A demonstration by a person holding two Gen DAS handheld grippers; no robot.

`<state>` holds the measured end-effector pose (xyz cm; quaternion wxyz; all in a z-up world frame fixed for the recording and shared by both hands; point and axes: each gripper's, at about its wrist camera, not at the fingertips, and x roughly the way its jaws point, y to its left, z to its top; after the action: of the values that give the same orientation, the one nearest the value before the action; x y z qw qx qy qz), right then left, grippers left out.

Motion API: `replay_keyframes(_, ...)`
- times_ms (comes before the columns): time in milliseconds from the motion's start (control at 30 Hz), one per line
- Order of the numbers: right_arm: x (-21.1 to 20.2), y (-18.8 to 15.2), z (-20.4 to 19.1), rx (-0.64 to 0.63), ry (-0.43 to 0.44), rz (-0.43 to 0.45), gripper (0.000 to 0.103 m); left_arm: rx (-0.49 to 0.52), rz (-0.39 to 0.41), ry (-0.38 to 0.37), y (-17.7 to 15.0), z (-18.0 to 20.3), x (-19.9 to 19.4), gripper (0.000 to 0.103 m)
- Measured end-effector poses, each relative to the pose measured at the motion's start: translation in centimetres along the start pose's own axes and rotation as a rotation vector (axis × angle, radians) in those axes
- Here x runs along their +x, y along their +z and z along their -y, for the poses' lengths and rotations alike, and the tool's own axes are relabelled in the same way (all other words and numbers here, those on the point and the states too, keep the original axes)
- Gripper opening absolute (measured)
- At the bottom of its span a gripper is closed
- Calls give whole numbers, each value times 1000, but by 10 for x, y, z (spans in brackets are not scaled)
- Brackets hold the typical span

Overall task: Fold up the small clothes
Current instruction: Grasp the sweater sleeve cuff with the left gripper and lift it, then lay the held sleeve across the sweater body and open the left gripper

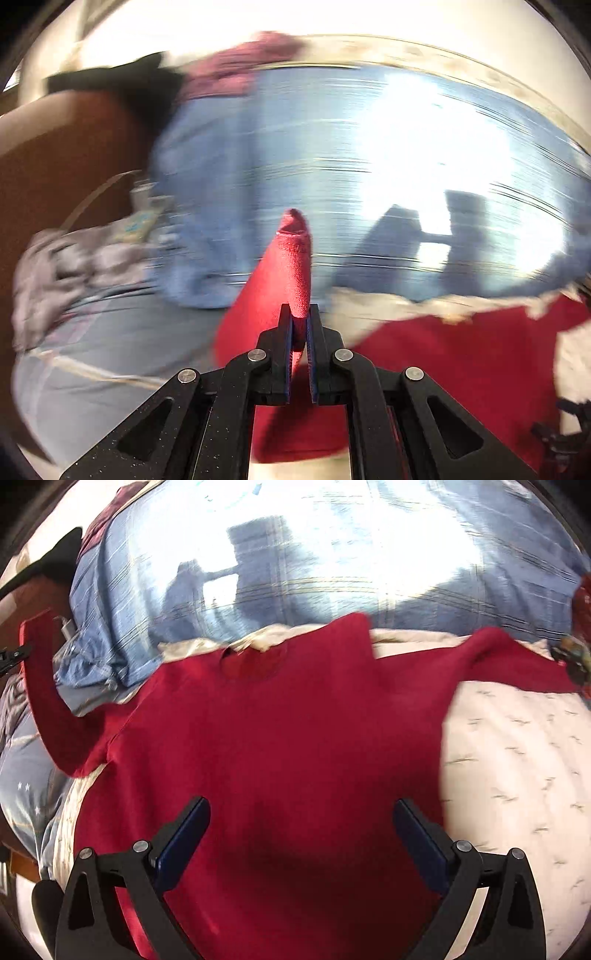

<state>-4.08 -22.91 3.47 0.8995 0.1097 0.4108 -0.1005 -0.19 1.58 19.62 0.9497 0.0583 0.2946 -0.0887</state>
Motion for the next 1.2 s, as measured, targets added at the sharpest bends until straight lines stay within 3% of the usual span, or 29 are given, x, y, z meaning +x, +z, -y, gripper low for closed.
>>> replay_keyframes(233,-17,5,49,66,-70,47,100,91,-95,-261,-24,138,43,5)
replay_keyframes(367,-17,5,74,115,-100,44,100,126,-187,-353,-53,197,84,6)
replay_keyframes(433,-18,6,82,137,-105,44,100,127,-234,-363,-62,202,107,6)
replay_keyframes(533,-20,10,86,148,-92,50,100,109,-312,-389,-68,194,126,12)
replay_keyframes(633,-21,17,77,132,-52,71,100,91,-274,-384,-57,177,106,34)
replay_keyframes(700,-16,25,68,115,-1,78,99,81,-202,-353,-44,147,83,64)
replay_keyframes(733,-11,29,62,104,34,77,98,80,-169,-313,-39,132,74,67)
replay_keyframes(800,2,39,46,67,81,71,90,82,-112,-210,-34,95,60,66)
replay_keyframes(867,19,46,28,22,77,45,81,70,-102,-116,-36,64,60,66)
replay_keyframes(1033,70,61,12,7,17,-28,79,-32,-169,-4,-56,9,77,65)
replay_keyframes(1100,86,65,15,51,12,-30,68,-79,-184,14,-60,-1,85,65)
replay_keyframes(1200,94,71,16,58,-13,-2,5,-131,-180,29,-65,-11,87,65)
